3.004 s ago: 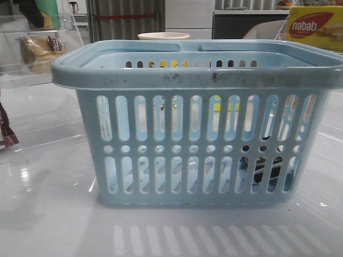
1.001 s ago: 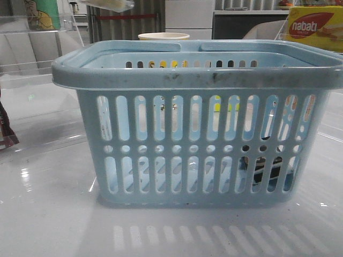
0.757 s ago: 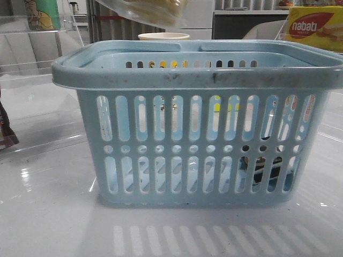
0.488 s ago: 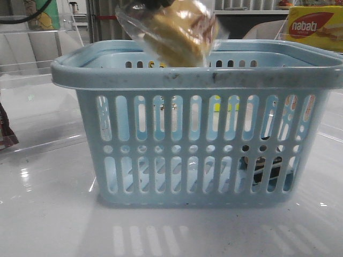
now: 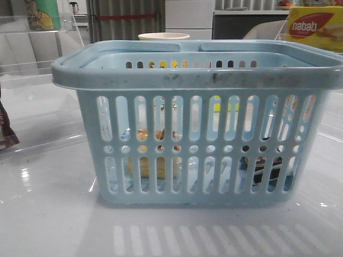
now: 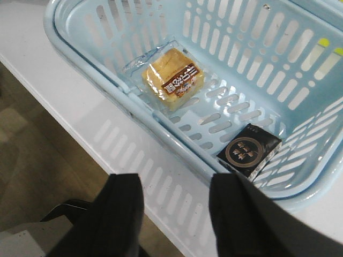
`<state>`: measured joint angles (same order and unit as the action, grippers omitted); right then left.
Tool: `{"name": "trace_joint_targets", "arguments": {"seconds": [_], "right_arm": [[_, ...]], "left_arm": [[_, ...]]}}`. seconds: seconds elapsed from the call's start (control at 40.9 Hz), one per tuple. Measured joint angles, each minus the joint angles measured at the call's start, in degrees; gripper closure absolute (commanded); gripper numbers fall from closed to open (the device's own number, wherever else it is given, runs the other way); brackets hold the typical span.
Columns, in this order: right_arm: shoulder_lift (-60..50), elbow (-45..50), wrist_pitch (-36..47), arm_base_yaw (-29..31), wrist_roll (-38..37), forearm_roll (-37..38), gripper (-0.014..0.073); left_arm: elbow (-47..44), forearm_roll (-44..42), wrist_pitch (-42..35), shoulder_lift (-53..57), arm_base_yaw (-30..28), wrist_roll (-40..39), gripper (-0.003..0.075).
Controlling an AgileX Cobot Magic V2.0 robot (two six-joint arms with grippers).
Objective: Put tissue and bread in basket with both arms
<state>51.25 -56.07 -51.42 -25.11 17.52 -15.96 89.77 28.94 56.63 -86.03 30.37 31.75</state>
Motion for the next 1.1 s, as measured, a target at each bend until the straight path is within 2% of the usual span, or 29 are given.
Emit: {"name": "trace_joint_targets", "arguments": {"seconds": [0.22, 0.44, 0.537, 0.83, 1.099], "right_arm": [[0.00, 0.00, 0.00, 0.00, 0.00, 0.00, 0.0181], [0.00, 0.00, -0.12, 0.00, 0.00, 0.00, 0.0181], [0.00, 0.00, -0.90, 0.00, 0.00, 0.00, 0.0181], [-1.05, 1.03, -2.00, 0.00, -0.11, 0.51, 0.0181], [-10.73, 11.39, 6.48, 0.00, -3.25, 1.71, 0.0181]], "left_arm": [[-9.27, -0.14, 1.16, 11.07, 5.04, 0.00, 0.0242], [-20.71, -2.51, 1.10, 21.22, 6.22, -1.04, 0.0242], [-24.98, -6.48, 0.00, 24.83, 6.22, -4.20, 0.0242], [-32.11, -24.89, -5.47, 32.94, 6.22, -21.55, 0.0242], [-38.14, -28.26, -11.43, 40.13, 6.22, -23.83, 0.0242]]}}
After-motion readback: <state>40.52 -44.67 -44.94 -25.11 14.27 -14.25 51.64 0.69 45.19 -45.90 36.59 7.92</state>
